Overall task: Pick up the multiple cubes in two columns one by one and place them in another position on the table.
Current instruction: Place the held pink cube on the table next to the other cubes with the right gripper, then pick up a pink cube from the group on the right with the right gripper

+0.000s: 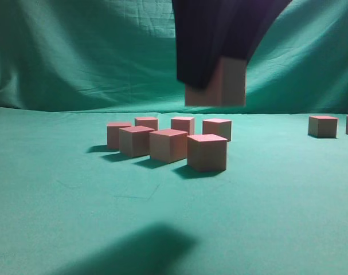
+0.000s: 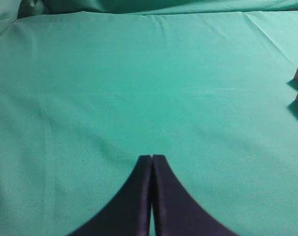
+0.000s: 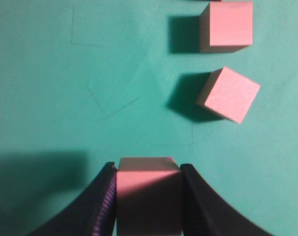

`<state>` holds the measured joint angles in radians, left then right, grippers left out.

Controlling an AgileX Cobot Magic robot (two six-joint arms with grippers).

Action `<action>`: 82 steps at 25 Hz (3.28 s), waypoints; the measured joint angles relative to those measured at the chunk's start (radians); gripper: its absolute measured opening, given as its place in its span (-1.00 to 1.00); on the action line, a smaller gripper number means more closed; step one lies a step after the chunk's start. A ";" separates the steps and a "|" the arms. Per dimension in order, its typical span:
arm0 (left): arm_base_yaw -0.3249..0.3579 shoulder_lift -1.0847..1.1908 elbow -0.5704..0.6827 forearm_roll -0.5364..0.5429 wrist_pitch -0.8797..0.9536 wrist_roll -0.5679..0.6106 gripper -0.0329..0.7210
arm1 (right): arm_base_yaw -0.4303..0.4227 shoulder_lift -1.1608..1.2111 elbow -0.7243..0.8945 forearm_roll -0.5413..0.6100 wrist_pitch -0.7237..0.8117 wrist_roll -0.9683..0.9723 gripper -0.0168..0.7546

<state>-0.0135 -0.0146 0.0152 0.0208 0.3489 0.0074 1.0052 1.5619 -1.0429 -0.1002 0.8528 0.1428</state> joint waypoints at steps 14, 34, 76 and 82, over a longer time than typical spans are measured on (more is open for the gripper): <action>0.000 0.000 0.000 0.000 0.000 0.000 -0.91 | -0.015 0.113 0.000 -0.094 -0.083 0.023 -0.24; 0.000 0.000 0.000 0.000 0.000 0.000 -0.91 | -0.046 0.193 0.002 -0.109 -0.165 0.023 -0.24; 0.000 0.000 0.000 0.000 0.000 0.000 -0.91 | -0.105 -0.208 -0.013 -0.313 0.030 0.310 0.35; 0.000 0.000 0.000 0.000 0.000 0.000 -0.91 | -0.374 -0.230 -0.078 -0.276 0.147 0.270 0.47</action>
<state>-0.0135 -0.0146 0.0152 0.0208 0.3489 0.0074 0.6315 1.3318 -1.1212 -0.3757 1.0000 0.4133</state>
